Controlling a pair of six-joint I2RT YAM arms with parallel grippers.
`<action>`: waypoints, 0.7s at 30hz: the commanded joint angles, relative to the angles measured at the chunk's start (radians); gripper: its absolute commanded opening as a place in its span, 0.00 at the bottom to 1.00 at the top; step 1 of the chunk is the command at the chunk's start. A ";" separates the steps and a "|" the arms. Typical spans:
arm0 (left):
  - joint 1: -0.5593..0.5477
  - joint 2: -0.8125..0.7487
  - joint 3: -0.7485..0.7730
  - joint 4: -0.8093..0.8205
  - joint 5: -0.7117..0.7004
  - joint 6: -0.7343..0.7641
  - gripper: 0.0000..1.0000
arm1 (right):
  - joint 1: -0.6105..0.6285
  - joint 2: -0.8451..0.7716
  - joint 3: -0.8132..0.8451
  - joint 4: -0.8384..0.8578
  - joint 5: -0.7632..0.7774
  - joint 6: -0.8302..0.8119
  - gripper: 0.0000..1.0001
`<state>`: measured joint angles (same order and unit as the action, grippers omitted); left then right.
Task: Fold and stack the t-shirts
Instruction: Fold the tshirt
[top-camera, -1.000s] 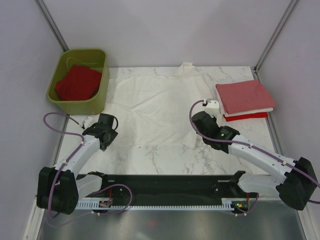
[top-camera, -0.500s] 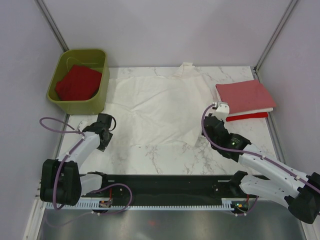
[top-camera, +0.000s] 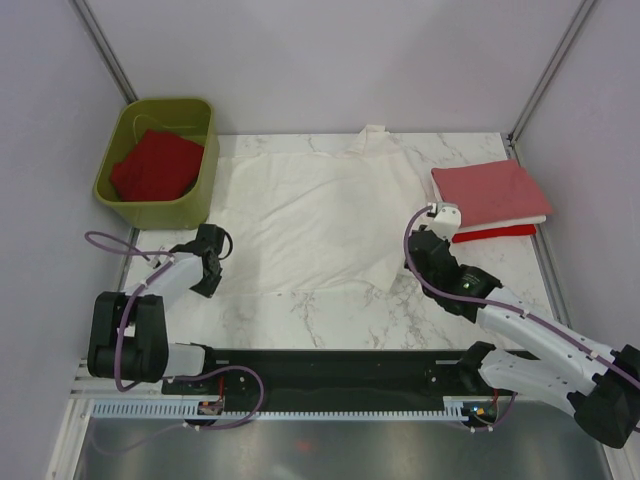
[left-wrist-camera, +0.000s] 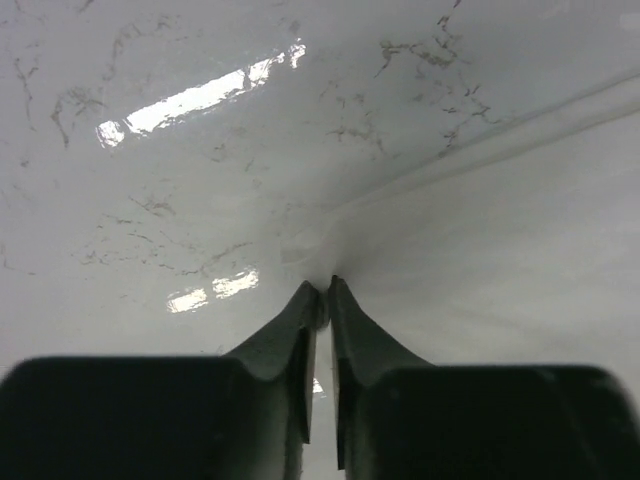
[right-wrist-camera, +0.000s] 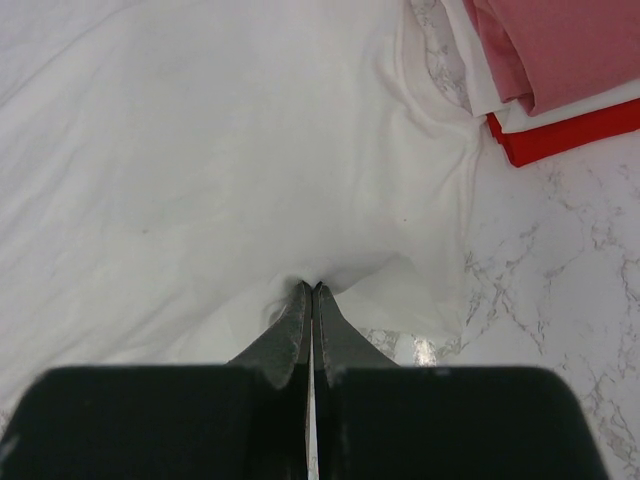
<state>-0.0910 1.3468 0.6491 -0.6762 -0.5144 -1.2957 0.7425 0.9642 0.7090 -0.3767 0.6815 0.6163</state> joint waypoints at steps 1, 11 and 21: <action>0.007 0.000 0.014 -0.002 -0.012 -0.053 0.05 | -0.011 -0.007 -0.002 0.027 0.015 0.011 0.00; 0.007 -0.090 0.055 -0.005 0.028 -0.022 0.02 | -0.109 0.037 0.056 0.016 -0.033 -0.001 0.00; 0.010 -0.077 0.153 -0.010 0.134 -0.048 0.02 | -0.221 0.143 0.177 -0.027 -0.109 -0.029 0.00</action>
<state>-0.0868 1.2655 0.7296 -0.6823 -0.4191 -1.2991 0.5480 1.0767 0.8165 -0.3931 0.5945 0.6048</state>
